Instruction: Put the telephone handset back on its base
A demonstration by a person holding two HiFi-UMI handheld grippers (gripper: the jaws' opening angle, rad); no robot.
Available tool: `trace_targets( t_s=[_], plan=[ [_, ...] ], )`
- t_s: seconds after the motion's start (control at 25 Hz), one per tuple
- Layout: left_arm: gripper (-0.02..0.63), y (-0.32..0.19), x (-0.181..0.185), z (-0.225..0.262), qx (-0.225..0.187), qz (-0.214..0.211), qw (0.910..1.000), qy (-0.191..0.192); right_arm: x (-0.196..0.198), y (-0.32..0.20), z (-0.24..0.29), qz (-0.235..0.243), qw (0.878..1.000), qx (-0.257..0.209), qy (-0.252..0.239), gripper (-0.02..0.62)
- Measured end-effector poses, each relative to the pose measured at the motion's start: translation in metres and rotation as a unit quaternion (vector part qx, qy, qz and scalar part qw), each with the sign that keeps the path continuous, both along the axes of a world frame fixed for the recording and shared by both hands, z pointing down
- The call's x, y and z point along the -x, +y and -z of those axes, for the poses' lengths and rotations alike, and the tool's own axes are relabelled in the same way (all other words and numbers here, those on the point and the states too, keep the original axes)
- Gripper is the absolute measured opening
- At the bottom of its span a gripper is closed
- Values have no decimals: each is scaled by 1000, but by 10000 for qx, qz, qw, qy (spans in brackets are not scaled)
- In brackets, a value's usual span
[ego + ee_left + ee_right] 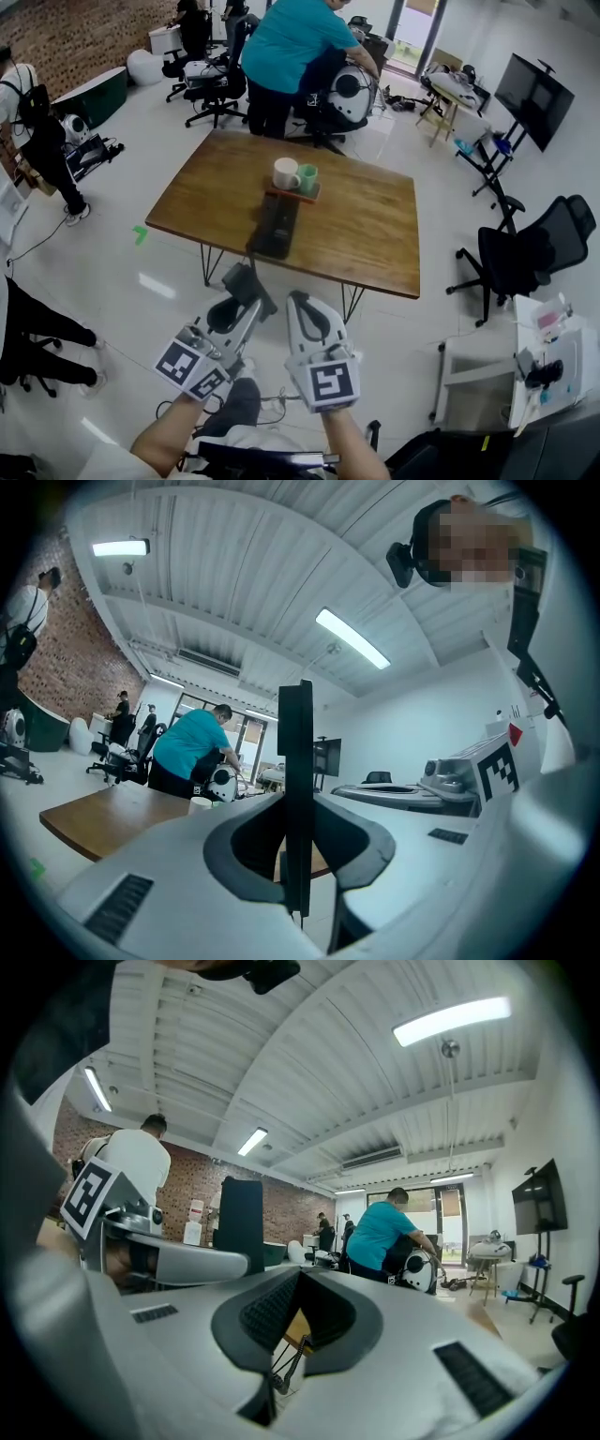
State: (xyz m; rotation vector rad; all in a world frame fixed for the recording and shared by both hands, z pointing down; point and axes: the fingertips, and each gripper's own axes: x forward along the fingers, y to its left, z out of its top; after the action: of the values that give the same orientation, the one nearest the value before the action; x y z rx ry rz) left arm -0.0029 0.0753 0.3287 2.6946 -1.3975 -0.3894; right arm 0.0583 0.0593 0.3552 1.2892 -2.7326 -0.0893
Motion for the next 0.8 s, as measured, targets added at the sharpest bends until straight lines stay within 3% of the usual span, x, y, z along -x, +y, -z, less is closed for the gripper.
trace_targets(
  t_s=[0.8],
  plan=[
    [70,-118,42,-25,467,-553,9974,20,43,-107,-16,-359,9986,353,172,5]
  ],
)
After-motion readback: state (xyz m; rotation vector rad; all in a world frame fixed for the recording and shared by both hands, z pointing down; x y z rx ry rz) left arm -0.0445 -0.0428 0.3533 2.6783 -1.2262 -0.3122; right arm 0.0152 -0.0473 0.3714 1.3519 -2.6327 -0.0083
